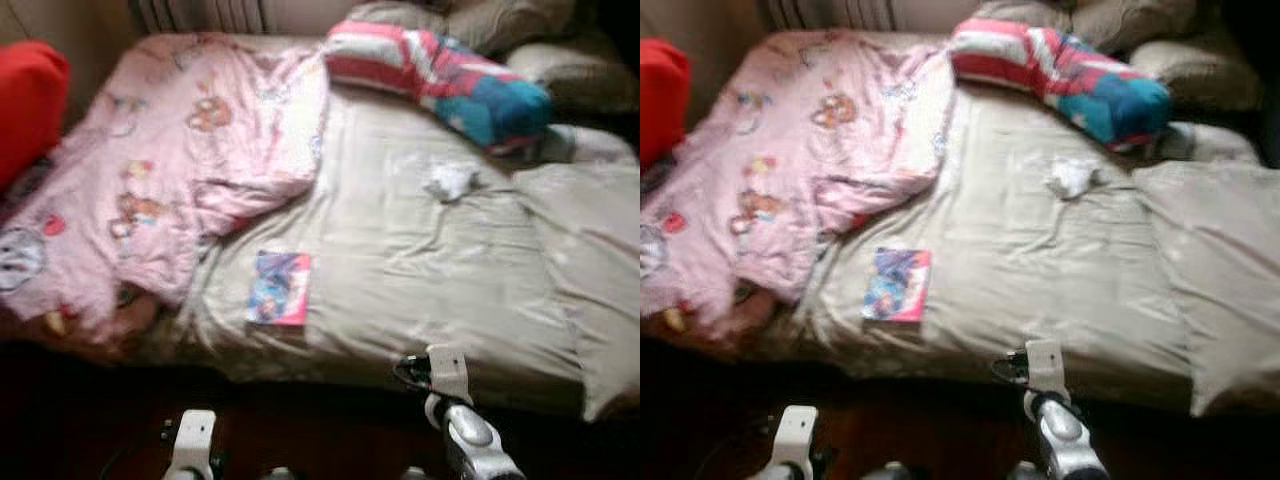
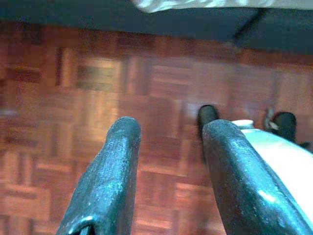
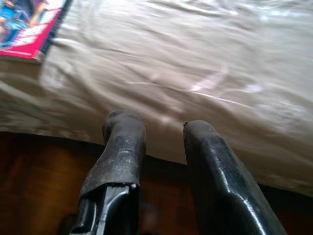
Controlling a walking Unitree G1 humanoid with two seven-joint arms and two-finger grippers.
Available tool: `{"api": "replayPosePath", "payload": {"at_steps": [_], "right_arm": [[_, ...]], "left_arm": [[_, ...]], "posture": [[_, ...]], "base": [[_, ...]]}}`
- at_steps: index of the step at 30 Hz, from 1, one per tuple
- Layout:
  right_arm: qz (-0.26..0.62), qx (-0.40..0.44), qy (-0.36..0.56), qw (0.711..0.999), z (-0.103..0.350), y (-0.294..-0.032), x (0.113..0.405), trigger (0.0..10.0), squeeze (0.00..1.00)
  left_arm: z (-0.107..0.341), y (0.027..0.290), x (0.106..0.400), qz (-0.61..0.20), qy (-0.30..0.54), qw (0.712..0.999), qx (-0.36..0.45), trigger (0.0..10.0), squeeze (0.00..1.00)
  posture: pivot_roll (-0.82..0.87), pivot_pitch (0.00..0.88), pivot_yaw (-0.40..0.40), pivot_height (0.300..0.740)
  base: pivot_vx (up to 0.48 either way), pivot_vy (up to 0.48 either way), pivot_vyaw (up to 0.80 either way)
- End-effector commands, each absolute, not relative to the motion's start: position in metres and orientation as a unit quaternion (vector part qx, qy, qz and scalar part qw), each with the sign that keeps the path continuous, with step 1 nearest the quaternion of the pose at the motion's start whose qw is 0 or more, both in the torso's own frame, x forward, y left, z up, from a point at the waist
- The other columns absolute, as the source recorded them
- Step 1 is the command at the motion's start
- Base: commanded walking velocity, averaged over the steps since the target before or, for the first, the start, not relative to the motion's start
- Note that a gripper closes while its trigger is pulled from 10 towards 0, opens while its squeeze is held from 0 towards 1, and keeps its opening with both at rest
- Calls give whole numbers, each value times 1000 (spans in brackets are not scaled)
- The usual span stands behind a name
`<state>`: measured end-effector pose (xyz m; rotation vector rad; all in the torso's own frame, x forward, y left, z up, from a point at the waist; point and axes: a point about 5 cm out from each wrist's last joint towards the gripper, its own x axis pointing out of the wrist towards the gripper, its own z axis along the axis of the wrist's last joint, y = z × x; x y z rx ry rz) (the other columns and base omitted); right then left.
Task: Clean up the room
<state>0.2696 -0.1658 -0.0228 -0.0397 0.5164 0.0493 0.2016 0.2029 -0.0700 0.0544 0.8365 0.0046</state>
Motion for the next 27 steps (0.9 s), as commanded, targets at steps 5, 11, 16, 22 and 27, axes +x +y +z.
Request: {"api": "replayPosePath", "payload": {"at_steps": [5, 11, 16, 22, 27], "right_arm": [[-14, 19, 270, 963, -29, -176, 261, 10000, 1000], [-22, 20, 268, 963, -28, -179, 262, 10000, 1000], [-26, 24, 270, 962, -29, -180, 262, 10000, 255], [-29, 24, 273, 961, -30, -180, 261, 10000, 0], [-29, 25, 273, 961, -30, -179, 261, 10000, 0]], "left_arm": [[-76, 203, 192, 3, 422, 906, 25, 10000, 0], [-75, 203, 192, 5, 421, 907, 24, 10000, 0], [-75, 203, 192, 6, 421, 907, 24, 10000, 0], [-75, 203, 192, 6, 421, 907, 24, 10000, 0], [-75, 203, 192, 6, 421, 907, 24, 10000, 0]], "posture": [[-13, 193, 51, 740], [-11, 199, 51, 740], [-11, 204, 51, 740], [-8, 207, 52, 740], [-7, 212, 52, 740]], "base": [[0, 382, 0], [0, 382, 0], [0, 381, 0], [0, 381, 0], [0, 379, 0]]}}
